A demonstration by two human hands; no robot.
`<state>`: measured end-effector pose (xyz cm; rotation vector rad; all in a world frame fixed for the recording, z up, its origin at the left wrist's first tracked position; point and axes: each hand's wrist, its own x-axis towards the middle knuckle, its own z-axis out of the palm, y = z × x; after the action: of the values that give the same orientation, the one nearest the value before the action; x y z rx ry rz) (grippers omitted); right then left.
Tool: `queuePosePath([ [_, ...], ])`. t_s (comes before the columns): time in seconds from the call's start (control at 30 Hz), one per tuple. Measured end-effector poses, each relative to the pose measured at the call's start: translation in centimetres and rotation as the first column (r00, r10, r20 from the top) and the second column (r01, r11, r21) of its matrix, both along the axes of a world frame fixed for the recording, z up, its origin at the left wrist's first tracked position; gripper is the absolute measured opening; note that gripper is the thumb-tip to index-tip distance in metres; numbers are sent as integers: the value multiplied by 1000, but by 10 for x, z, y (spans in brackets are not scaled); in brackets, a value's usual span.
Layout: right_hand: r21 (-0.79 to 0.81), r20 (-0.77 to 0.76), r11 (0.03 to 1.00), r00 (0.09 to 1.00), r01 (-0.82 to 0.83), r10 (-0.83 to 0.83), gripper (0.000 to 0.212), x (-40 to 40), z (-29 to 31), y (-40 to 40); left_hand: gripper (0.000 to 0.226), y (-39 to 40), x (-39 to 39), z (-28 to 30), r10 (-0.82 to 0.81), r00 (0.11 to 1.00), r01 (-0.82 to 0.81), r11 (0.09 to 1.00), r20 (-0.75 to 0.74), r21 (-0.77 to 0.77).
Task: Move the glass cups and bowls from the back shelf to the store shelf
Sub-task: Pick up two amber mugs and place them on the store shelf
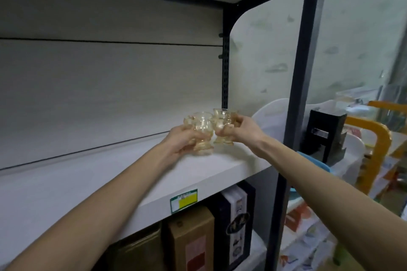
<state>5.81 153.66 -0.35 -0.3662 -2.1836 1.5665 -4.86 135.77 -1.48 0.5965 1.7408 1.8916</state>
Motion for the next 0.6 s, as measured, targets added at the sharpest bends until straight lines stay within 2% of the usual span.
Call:
queuePosePath([
  [0.1, 63, 13, 998, 1000, -9, 8, 78, -6, -5, 30, 65, 34, 2, -6, 186, 951, -210, 975, -245, -73],
  [0.17, 91, 22, 996, 1000, -21, 19, 88, -12, -9, 46, 71, 50, 0, -6, 251, 905, -301, 948, -343, -101],
  [0.43, 146, 22, 981, 992, -126, 124, 75, -40, -27, 68, 84, 56, -21, -18, 295, 866, -386, 908, -404, -164],
  [0.6, 221, 74, 958, 982, -185, 173, 71, -46, -30, 72, 70, 49, -23, -16, 287, 851, -400, 897, -439, -189],
])
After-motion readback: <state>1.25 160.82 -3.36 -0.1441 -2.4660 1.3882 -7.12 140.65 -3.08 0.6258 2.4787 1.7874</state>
